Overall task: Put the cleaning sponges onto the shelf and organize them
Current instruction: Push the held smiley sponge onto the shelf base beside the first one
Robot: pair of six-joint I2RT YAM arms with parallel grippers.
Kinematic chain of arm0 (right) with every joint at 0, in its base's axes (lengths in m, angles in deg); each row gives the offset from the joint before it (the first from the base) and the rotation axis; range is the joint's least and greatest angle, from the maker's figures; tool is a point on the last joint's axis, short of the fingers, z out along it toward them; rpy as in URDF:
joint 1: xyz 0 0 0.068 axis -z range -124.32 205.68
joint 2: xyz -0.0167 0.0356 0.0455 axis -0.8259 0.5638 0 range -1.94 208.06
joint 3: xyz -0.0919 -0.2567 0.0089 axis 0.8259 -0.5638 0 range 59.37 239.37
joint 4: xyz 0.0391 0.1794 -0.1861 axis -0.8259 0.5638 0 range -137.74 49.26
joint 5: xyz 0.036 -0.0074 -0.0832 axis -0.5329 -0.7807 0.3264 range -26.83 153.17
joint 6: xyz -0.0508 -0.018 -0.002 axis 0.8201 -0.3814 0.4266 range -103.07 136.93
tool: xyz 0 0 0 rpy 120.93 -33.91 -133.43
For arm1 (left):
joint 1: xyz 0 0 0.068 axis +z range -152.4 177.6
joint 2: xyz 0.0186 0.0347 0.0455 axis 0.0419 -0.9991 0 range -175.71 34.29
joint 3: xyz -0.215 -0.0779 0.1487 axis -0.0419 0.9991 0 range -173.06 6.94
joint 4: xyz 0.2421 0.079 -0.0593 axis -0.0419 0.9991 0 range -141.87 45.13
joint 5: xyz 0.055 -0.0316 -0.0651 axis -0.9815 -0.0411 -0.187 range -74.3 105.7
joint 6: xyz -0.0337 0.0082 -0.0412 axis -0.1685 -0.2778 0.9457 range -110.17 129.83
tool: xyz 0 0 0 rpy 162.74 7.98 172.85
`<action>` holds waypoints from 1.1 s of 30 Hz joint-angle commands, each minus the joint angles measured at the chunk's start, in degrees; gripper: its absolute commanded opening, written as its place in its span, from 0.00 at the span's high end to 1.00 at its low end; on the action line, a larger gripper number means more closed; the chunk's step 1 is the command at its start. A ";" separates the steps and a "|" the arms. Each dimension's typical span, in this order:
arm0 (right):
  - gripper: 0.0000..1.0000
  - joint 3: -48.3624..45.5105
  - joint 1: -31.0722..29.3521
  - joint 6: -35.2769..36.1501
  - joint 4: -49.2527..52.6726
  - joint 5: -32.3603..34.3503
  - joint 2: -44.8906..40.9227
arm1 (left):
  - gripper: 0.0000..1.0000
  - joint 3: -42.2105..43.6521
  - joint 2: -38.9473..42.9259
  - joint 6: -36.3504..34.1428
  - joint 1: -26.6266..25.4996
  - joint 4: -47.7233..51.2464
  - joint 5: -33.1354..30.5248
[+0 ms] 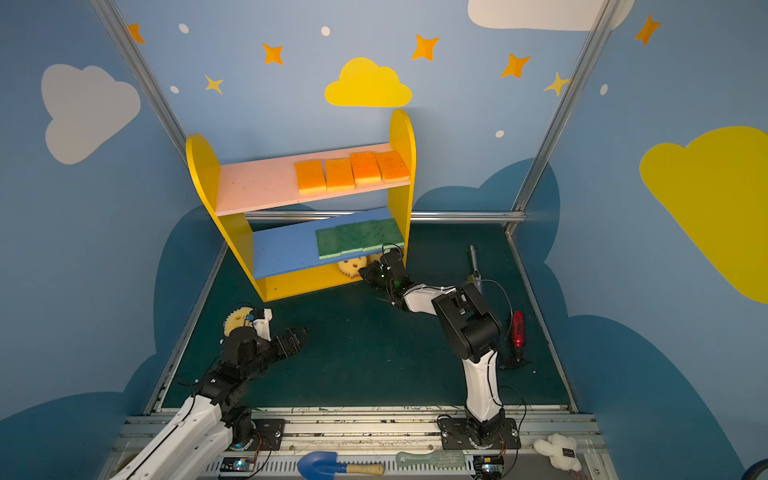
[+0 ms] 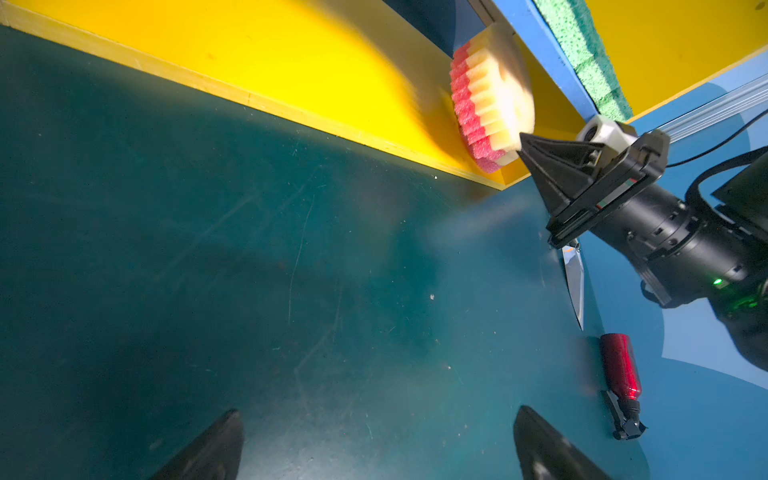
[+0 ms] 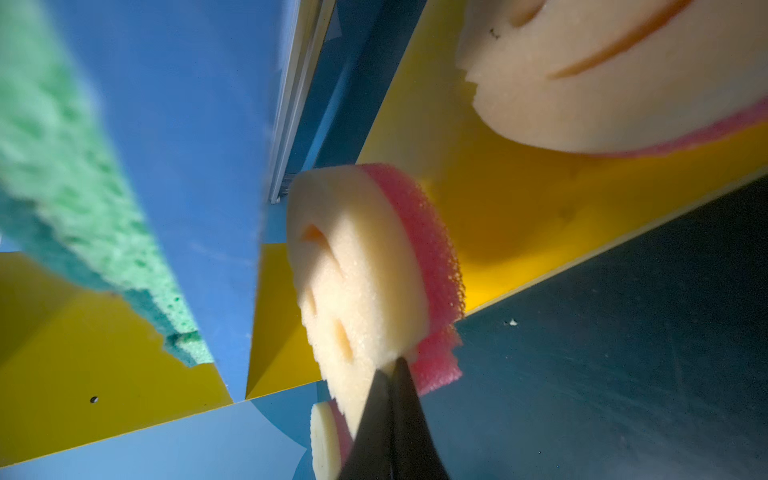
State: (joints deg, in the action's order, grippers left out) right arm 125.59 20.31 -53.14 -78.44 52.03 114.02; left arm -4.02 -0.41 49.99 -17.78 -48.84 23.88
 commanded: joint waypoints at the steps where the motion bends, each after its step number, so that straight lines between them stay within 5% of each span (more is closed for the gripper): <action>1: 1.00 -1.91 -0.65 -0.94 -1.65 1.55 -1.29 | 0.00 0.15 1.15 -0.08 0.24 0.43 -0.01; 33: 1.00 6.20 0.74 -5.78 -3.93 2.08 8.78 | 0.00 0.33 1.10 -1.40 0.35 0.09 -0.25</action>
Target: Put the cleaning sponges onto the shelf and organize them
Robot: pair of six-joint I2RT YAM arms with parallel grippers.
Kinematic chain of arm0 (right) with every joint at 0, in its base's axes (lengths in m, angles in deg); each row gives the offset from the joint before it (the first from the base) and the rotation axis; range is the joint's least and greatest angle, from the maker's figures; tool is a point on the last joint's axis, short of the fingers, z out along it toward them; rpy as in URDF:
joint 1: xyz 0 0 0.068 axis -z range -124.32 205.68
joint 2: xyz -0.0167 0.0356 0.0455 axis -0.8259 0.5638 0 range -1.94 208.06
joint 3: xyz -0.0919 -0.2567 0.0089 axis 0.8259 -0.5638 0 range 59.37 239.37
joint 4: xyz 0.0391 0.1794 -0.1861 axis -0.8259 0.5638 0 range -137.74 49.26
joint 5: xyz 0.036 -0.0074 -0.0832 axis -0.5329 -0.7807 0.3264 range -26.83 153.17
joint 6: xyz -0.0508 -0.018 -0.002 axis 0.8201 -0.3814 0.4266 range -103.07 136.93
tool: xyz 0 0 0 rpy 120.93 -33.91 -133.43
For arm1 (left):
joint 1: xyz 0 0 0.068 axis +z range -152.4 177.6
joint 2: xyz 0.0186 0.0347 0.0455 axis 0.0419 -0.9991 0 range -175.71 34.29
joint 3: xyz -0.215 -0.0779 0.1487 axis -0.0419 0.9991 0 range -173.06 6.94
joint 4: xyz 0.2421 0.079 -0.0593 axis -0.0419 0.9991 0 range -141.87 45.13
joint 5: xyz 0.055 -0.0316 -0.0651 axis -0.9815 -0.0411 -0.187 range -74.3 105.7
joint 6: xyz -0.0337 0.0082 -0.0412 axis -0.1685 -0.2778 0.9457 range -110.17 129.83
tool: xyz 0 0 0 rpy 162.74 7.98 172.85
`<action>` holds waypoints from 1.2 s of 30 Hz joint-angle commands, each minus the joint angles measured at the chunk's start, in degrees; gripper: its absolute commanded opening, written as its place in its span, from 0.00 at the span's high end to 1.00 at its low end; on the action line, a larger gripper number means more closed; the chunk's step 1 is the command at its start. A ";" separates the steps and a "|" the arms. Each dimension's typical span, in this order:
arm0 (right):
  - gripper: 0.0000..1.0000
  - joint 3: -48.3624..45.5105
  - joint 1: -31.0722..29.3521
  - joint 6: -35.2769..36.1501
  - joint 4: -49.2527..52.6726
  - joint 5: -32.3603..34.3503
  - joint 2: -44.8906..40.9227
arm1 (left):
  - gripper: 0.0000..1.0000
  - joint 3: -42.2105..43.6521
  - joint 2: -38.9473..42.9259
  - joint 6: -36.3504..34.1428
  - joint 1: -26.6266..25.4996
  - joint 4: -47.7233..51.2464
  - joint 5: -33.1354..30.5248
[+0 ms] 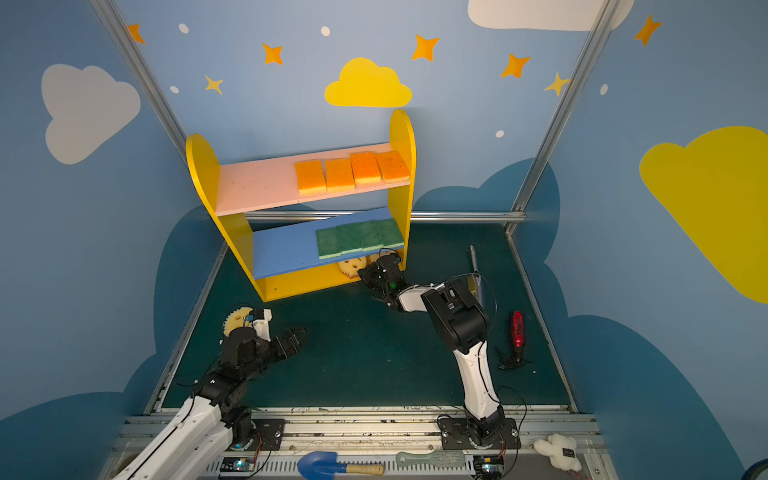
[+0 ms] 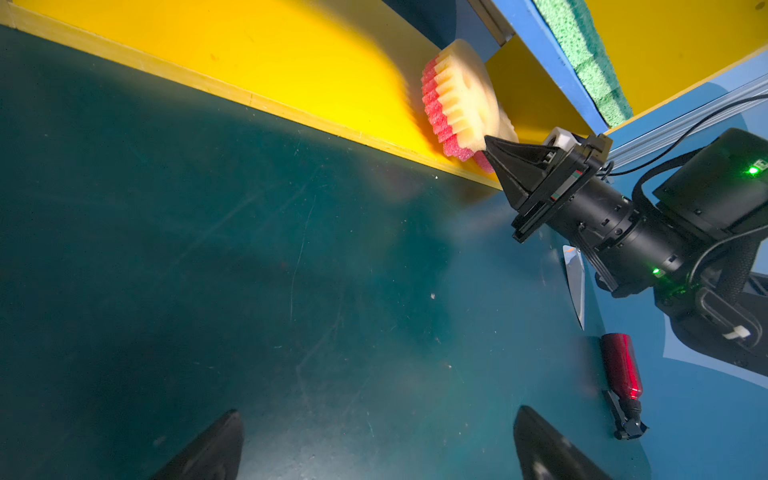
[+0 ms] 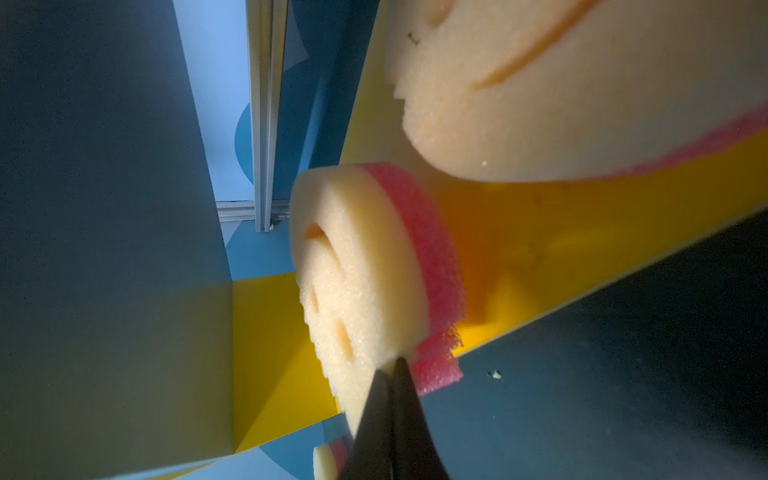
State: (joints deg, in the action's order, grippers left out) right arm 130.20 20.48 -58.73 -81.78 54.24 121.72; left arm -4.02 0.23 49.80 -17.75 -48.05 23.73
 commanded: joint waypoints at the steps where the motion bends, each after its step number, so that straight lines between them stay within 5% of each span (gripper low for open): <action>1: 1.00 1.59 0.62 -0.11 -0.42 -0.12 1.15 | 0.00 0.40 0.74 -1.19 0.33 -0.57 -0.33; 9: 0.65 4.16 0.84 0.90 1.31 -4.62 2.99 | 0.00 -0.59 1.78 -1.12 0.33 2.42 -1.00; 12: 0.59 3.21 0.92 1.71 1.85 -5.69 2.14 | 0.00 -0.64 2.79 0.03 0.33 3.92 -2.02; 26: 0.49 -9.17 2.92 9.26 3.85 -12.16 -11.01 | 0.04 -7.63 1.96 2.77 1.61 13.26 -12.82; 31: 0.49 -15.22 3.60 11.67 2.92 -13.56 -16.84 | 0.22 -15.70 -6.87 -1.10 7.38 18.87 -12.45; 36: 0.49 -19.43 4.17 13.35 0.76 -14.85 -19.16 | 0.38 -20.02 -12.91 -1.98 17.48 21.96 -5.50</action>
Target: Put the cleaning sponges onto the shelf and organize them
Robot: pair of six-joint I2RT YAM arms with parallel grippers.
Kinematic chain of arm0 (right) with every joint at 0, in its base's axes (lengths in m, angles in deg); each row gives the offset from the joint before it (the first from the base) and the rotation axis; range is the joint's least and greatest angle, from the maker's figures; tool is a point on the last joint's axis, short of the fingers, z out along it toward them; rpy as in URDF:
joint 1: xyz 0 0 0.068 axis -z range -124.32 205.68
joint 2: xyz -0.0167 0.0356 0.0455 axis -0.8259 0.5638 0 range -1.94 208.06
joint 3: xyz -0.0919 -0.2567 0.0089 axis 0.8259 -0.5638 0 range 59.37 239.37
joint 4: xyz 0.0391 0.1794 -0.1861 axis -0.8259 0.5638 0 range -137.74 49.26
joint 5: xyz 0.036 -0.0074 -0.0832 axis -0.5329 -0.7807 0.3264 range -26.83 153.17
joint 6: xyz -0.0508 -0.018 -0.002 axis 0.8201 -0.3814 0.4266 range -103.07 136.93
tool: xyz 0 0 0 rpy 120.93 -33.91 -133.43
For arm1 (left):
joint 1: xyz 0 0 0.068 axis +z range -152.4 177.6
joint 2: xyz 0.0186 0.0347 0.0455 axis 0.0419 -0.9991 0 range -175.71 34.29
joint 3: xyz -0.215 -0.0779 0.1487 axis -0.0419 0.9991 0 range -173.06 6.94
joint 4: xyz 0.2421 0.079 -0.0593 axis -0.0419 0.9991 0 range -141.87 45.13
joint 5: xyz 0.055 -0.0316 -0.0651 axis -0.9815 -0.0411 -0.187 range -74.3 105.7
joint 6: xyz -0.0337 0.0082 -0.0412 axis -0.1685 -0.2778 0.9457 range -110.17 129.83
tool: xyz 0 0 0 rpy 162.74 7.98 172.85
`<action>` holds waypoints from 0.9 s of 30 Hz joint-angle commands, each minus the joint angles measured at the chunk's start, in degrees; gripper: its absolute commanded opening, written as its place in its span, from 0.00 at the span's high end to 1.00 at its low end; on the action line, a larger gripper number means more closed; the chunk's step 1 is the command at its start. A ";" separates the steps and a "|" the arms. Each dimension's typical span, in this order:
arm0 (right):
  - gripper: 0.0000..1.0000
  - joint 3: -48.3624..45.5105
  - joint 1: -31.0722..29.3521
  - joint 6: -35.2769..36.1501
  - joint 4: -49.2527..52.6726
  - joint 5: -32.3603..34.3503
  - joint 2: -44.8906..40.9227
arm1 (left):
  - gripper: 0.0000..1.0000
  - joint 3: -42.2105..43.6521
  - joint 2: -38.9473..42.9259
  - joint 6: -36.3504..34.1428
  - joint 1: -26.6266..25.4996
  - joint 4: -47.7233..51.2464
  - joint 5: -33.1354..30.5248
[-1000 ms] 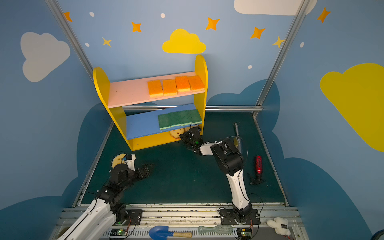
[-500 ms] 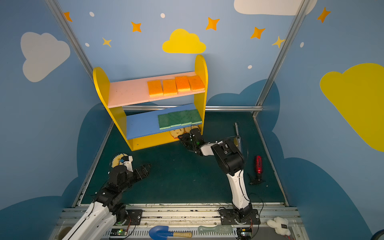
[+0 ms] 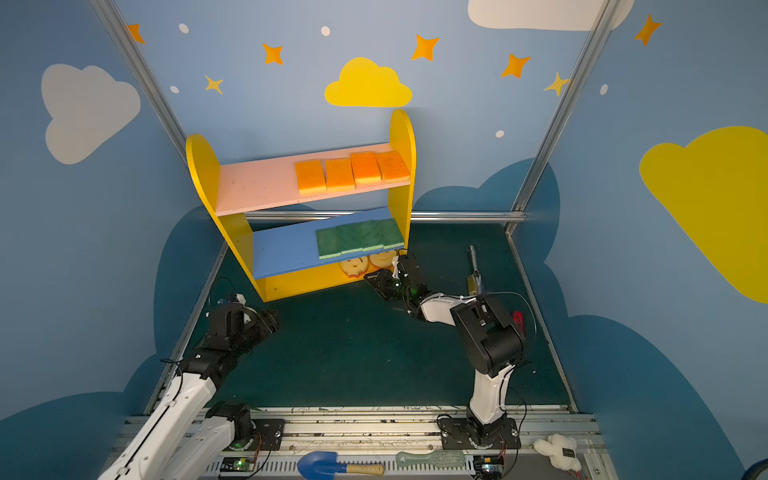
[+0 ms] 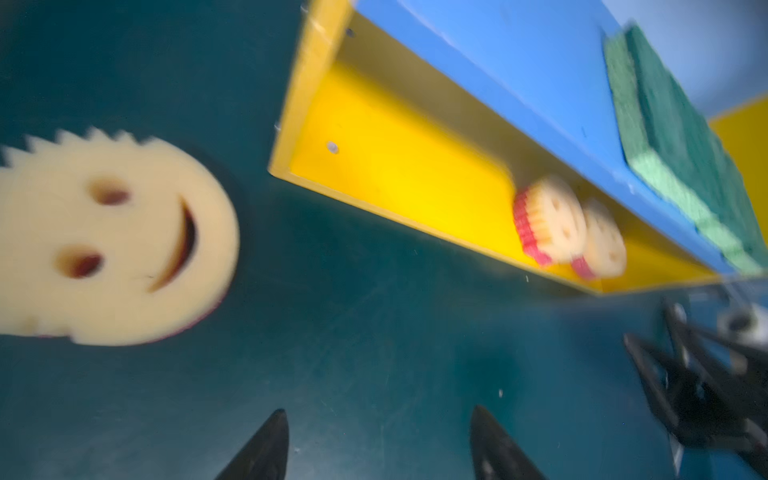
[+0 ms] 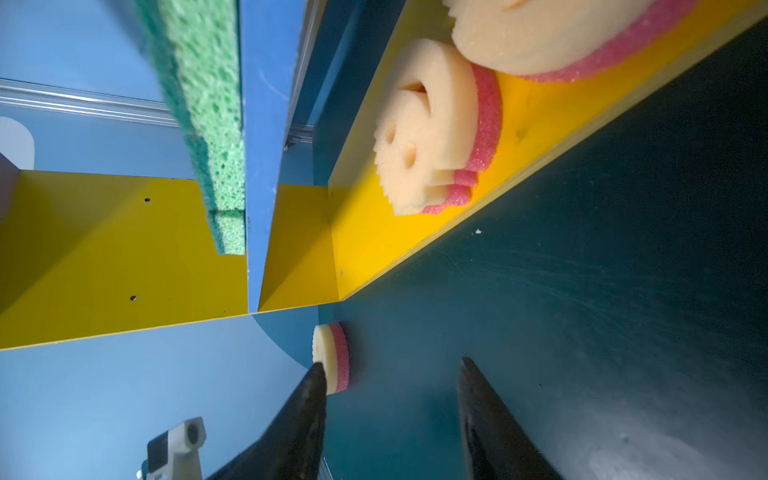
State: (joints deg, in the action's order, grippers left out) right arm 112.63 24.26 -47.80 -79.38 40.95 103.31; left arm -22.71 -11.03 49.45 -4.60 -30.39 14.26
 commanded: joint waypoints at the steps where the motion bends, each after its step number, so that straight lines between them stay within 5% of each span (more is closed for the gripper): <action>1: 0.49 -2.22 0.61 2.36 -2.82 -2.49 -0.35 | 0.40 -1.39 -2.25 -1.47 7.14 4.29 6.22; 7: 0.49 -3.55 2.02 -3.96 -14.56 -7.49 5.90 | 0.44 -5.20 -6.96 -3.93 15.79 5.92 7.77; 14: 0.51 -2.10 3.01 -13.08 -27.82 -12.32 14.51 | 0.70 -11.85 -19.03 -8.40 24.09 6.43 8.74; 27: 0.50 -3.68 6.11 -10.51 -24.35 -12.30 11.93 | 0.80 -34.75 -49.55 -20.09 33.05 18.82 2.81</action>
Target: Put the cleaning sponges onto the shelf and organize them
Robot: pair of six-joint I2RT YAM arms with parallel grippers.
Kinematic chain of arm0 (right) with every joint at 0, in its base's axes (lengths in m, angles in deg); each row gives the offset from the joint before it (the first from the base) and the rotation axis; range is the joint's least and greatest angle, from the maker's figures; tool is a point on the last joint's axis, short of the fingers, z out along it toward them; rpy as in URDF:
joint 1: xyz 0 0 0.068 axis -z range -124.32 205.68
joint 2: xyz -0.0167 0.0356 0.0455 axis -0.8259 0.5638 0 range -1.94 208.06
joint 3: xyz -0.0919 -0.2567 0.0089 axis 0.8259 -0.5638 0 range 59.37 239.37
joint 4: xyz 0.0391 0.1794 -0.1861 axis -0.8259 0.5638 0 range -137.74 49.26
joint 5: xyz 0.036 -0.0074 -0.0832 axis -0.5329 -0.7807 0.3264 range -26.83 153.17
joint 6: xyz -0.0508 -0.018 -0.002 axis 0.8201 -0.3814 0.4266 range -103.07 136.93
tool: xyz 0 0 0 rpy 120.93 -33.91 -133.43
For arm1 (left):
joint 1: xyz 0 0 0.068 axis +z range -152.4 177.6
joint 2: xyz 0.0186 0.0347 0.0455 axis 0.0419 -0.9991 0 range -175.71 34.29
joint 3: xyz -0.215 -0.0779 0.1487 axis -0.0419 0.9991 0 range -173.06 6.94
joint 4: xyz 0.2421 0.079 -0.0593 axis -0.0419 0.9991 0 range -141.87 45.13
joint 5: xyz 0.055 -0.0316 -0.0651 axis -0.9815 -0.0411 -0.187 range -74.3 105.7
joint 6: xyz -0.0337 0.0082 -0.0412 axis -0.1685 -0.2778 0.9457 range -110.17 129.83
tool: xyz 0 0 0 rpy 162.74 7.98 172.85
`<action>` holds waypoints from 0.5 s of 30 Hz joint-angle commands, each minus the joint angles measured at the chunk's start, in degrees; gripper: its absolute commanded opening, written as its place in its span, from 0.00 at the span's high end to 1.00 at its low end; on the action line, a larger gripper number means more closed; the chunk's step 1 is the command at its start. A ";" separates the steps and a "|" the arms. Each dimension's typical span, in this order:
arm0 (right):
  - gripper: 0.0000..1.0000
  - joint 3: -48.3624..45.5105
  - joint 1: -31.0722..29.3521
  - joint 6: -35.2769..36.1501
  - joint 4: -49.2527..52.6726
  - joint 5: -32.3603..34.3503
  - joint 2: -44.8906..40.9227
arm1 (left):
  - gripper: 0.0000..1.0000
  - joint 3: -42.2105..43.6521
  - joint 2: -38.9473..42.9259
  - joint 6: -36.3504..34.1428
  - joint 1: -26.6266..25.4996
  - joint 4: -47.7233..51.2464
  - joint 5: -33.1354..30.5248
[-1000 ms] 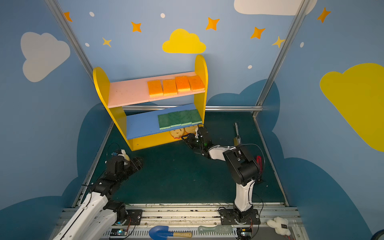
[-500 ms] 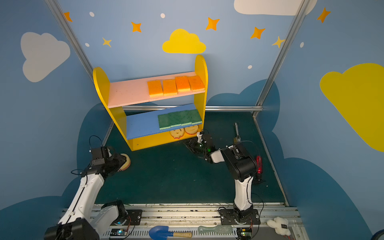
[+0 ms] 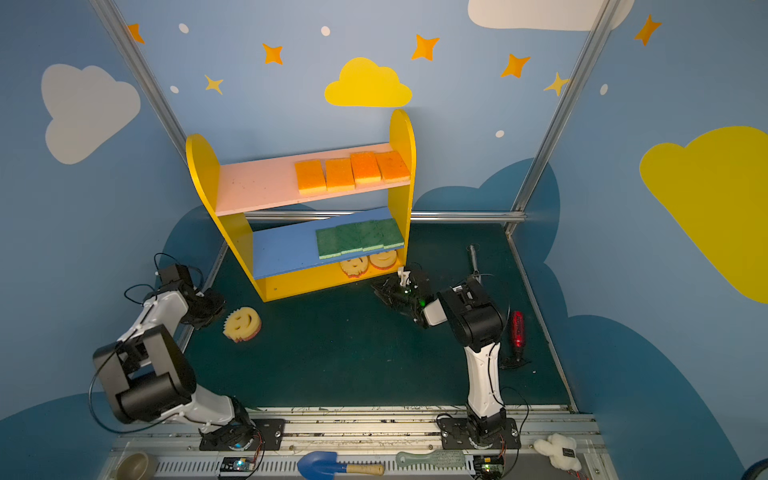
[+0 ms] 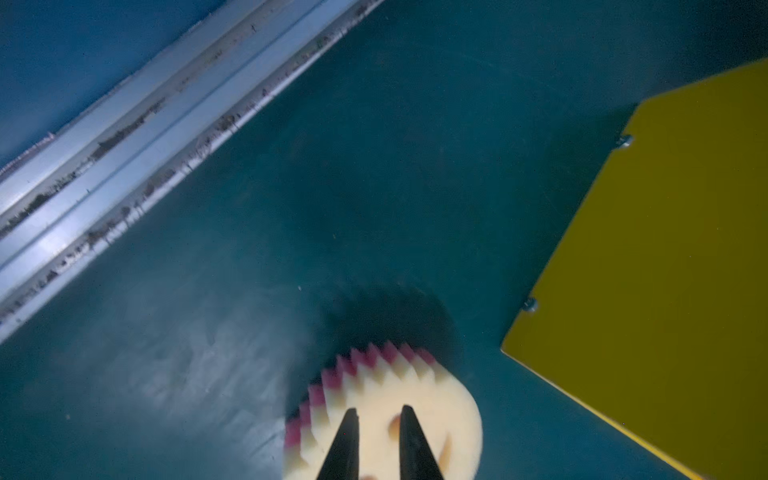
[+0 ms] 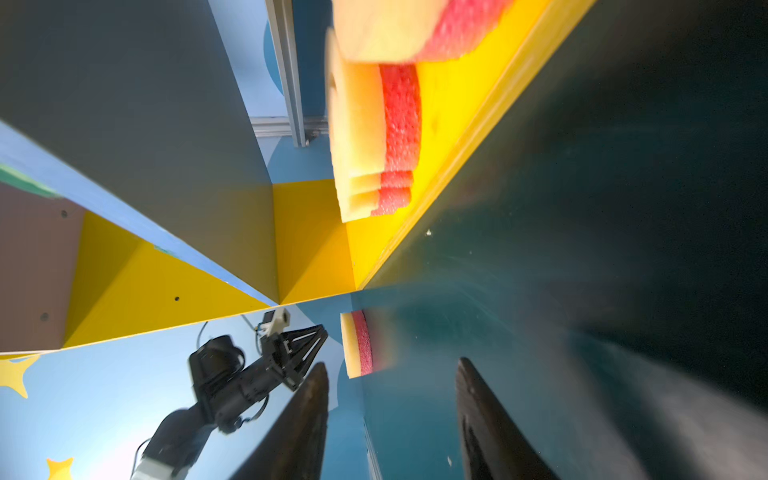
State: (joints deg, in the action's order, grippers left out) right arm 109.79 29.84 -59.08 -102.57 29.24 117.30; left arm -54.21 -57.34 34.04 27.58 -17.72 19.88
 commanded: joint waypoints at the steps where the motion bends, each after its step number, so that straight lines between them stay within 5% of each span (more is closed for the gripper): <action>1: 0.50 -0.93 0.57 0.77 -1.16 -0.58 -2.02 | 0.80 -4.21 -4.30 -5.22 1.01 6.59 -3.55; 6: 0.51 -0.70 0.91 1.04 -0.90 -0.62 -2.04 | 0.79 -6.34 -7.91 -7.05 1.28 6.44 -5.59; 15: 0.50 -1.05 1.04 1.30 -0.70 -0.68 -2.47 | 0.79 -3.10 -9.88 -3.61 -1.16 0.62 2.50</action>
State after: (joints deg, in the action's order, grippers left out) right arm 109.59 30.73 -58.71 -102.70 29.19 117.02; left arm -57.86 -65.91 29.42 28.01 -15.71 19.44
